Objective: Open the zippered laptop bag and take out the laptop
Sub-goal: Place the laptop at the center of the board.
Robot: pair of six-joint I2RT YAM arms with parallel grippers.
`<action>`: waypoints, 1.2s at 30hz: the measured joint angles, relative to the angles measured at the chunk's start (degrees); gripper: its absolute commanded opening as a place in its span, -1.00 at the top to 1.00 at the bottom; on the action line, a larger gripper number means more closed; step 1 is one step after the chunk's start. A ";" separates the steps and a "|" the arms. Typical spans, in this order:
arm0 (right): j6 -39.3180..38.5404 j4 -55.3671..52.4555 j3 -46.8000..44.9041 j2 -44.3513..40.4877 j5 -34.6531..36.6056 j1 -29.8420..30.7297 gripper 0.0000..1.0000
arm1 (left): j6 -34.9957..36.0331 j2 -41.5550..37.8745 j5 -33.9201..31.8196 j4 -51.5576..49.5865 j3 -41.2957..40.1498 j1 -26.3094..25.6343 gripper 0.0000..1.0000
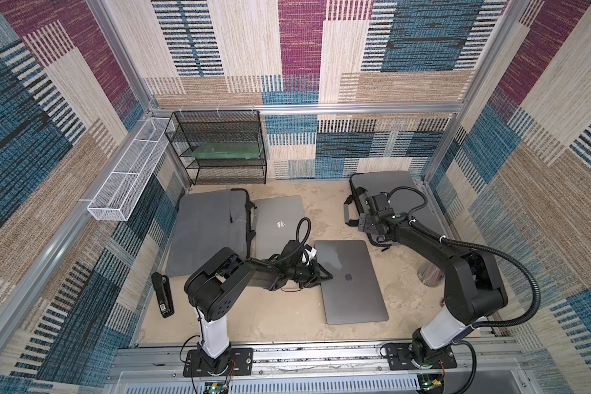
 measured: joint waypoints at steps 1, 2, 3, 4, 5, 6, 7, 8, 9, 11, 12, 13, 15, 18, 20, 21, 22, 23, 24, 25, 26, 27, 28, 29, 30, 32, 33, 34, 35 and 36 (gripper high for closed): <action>0.00 0.00 0.00 -0.61 -0.37 0.02 -0.95 | 0.00 0.42 0.09 0.22 -0.04 0.02 0.34; 0.02 0.00 0.00 -1.33 -0.76 0.17 -0.95 | -0.09 0.87 0.46 1.07 -0.17 0.11 0.31; 0.00 0.00 0.00 -1.99 -1.14 0.31 -0.95 | -0.61 1.31 0.81 2.10 -0.35 0.15 0.31; 0.02 0.00 0.00 -2.64 -1.38 0.37 -0.94 | -0.85 1.66 1.01 2.93 -0.42 0.26 0.29; 0.00 0.00 0.00 -3.30 -1.66 0.44 -0.94 | -1.31 2.14 0.98 4.50 -0.57 0.28 0.24; 0.02 0.00 0.00 -3.89 -1.79 0.55 -0.93 | -1.75 2.47 1.03 5.53 -0.66 0.26 0.19; 0.02 0.00 0.00 -4.50 -1.81 0.63 -0.92 | -2.19 2.86 1.20 6.93 -0.72 0.26 0.12; 0.02 0.00 0.00 -5.09 -2.05 0.74 -0.92 | -2.49 3.17 1.22 8.11 -0.72 0.26 0.06; 0.02 0.00 0.00 -5.68 -2.27 0.81 -0.91 | -3.02 3.37 1.31 9.14 -0.72 0.26 -0.01; 0.02 0.00 0.00 -6.60 -2.45 1.03 -0.90 | -3.67 3.76 1.44 10.93 -0.72 0.42 -0.12; 0.02 -0.02 0.00 -7.10 -2.84 1.05 -0.90 | -4.07 3.87 1.42 11.74 -0.72 0.50 -0.19; 0.02 -0.02 0.00 -7.41 -3.06 1.11 -0.90 | -4.48 3.89 1.40 12.24 -0.74 0.57 -0.26; 0.02 -0.02 0.00 -8.13 -3.37 1.20 -0.90 | -5.14 3.80 1.46 13.51 -1.05 0.79 -0.39; 0.04 -0.02 -0.02 -9.07 -4.26 1.27 -0.90 | -5.16 2.78 0.90 13.70 -1.64 1.18 -0.51; 0.07 -0.04 -0.22 -9.75 -5.22 1.33 -0.90 | -5.14 1.86 0.46 12.98 -2.03 1.57 -0.52; 0.07 -0.07 -0.28 -10.01 -5.31 1.36 -0.90 | -5.09 1.42 0.20 12.39 -2.21 1.77 -0.53; 0.07 -0.04 -0.35 -10.34 -5.57 1.36 -0.90 | -5.09 0.96 -0.11 11.72 -2.40 2.01 -0.54; 0.07 -0.04 -0.48 -10.69 -6.21 1.40 -0.90 | -5.05 0.50 -0.44 11.19 -2.62 2.27 -0.54; 0.09 -0.04 -0.59 -10.97 -6.34 1.42 -0.90 | -5.01 0.20 -0.52 10.80 -2.75 2.51 -0.54; 0.09 -0.04 -0.68 -11.19 -6.36 1.46 -0.90 | -4.92 -0.11 -0.57 10.54 -2.91 2.75 -0.54; 0.13 -0.04 -0.74 -11.37 -6.58 1.46 -0.90 | -4.90 -0.31 -0.59 10.19 -2.99 2.99 -0.54; 0.20 -0.04 -0.79 -11.47 -6.91 1.46 -0.90 | -4.87 -0.44 -0.59 9.99 -3.06 3.08 -0.54; 0.31 -0.04 -0.81 -11.54 -7.10 1.46 -0.90 | -4.85 -0.52 -0.61 9.86 -3.23 3.17 -0.54; 0.31 -0.04 -0.83 -11.56 -7.15 1.46 -0.90 | -4.85 -0.61 -0.59 9.79 -3.30 3.28 -0.54; 0.31 -0.04 -0.85 -11.56 -7.17 1.46 -0.90 | -4.85 -0.66 -0.57 9.70 -3.37 3.37 -0.54; 0.31 -0.04 -0.92 -11.56 -7.17 1.46 -0.90 | -4.85 -0.98 -0.61 9.66 -3.74 3.48 -0.54; 0.31 -0.04 -0.98 -11.56 -7.19 1.46 -0.90 | -4.87 -1.16 -0.59 9.66 -3.98 3.58 -0.55; 0.33 -0.02 -1.18 -11.56 -7.21 1.51 -0.90 | -4.87 -1.53 -0.59 9.62 -4.39 3.78 -0.55; 0.35 -0.02 -1.46 -11.61 -7.23 1.51 -0.90 | -4.87 -1.95 -0.61 9.49 -4.79 4.02 -0.55; 0.52 -0.07 -1.75 -11.69 -7.48 1.53 -0.90 | -4.87 -2.32 -0.63 9.29 -5.09 4.17 -0.55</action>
